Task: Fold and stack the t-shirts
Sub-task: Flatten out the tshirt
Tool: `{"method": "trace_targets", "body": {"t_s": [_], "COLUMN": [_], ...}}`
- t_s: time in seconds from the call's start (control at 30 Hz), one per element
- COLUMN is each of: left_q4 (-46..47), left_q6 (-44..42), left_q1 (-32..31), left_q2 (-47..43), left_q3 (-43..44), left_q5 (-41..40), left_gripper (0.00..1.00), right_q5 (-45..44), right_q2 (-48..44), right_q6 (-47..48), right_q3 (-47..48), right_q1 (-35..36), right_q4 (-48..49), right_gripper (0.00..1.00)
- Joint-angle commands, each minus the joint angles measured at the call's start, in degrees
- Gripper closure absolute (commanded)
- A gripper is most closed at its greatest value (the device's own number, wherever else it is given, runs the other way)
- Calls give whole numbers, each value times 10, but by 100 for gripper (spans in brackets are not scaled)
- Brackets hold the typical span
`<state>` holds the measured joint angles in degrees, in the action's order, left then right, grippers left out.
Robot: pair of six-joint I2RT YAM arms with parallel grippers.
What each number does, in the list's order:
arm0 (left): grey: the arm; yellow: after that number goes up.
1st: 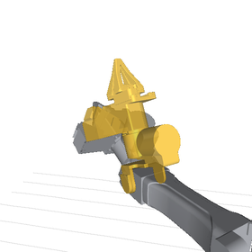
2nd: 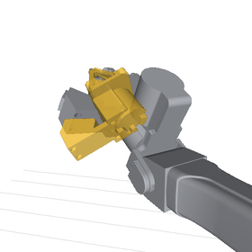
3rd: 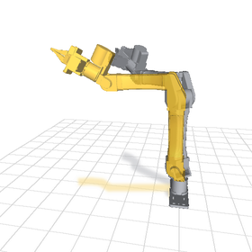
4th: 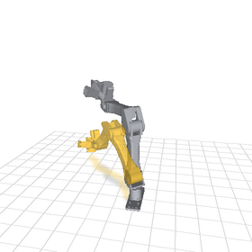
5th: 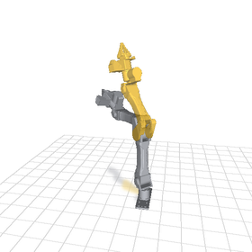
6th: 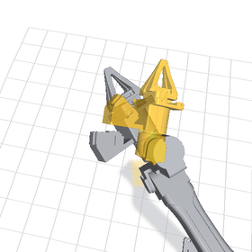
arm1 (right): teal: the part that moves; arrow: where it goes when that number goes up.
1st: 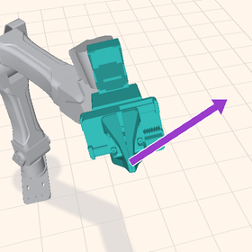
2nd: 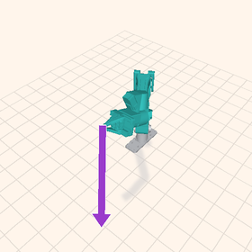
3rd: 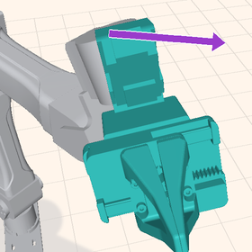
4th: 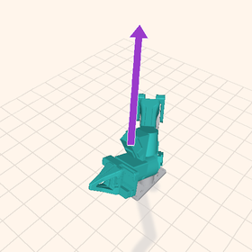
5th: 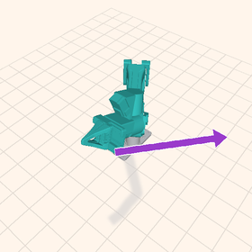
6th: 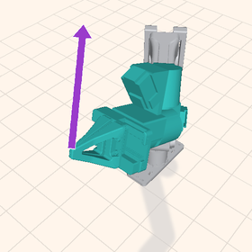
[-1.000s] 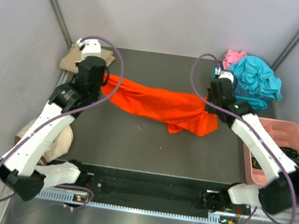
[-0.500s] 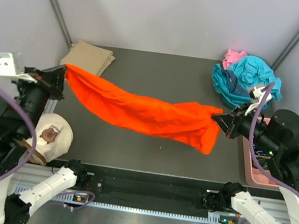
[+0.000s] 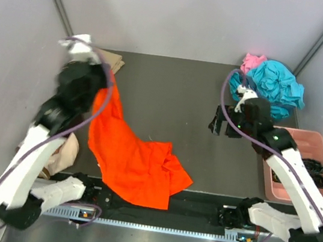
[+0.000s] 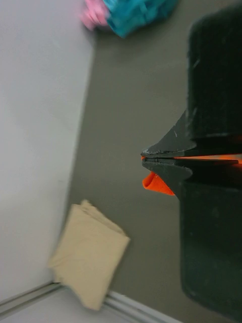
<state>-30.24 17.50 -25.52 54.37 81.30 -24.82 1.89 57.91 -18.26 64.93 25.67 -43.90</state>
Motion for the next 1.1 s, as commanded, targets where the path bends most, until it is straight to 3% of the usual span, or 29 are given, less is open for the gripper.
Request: {"method": "trace_targets", "body": {"t_s": [0.0, 0.07, 0.33, 0.5, 0.67, 1.07], "left_q4": [113, 155, 217, 218, 201, 186], "left_q6": [6, 8, 29, 13, -4, 18], "left_q1": [3, 3, 2, 3, 9, 43], "left_q2": [106, 152, 292, 347, 363, 337], "left_q3": [-83, -93, -57, -10, 14, -25], "left_q5": [-30, -19, 52, 36, 13, 17], "left_gripper": [100, 100, 100, 100, 100, 100], "right_q5": [-22, 34, 38, 90, 63, -119], "right_q2": [42, 56, 53, 50, 56, 78], "right_q6": [-39, -45, -37, 4, 16, -224], "right_q3": [-37, -60, -110, -114, -127, -239], "right_q1": [-5, -4, 14, 54, 198, 427], "right_q4": [77, 107, 123, 120, 111, 154], "right_gripper": [1, 1, 1, 1, 3, 22]}}
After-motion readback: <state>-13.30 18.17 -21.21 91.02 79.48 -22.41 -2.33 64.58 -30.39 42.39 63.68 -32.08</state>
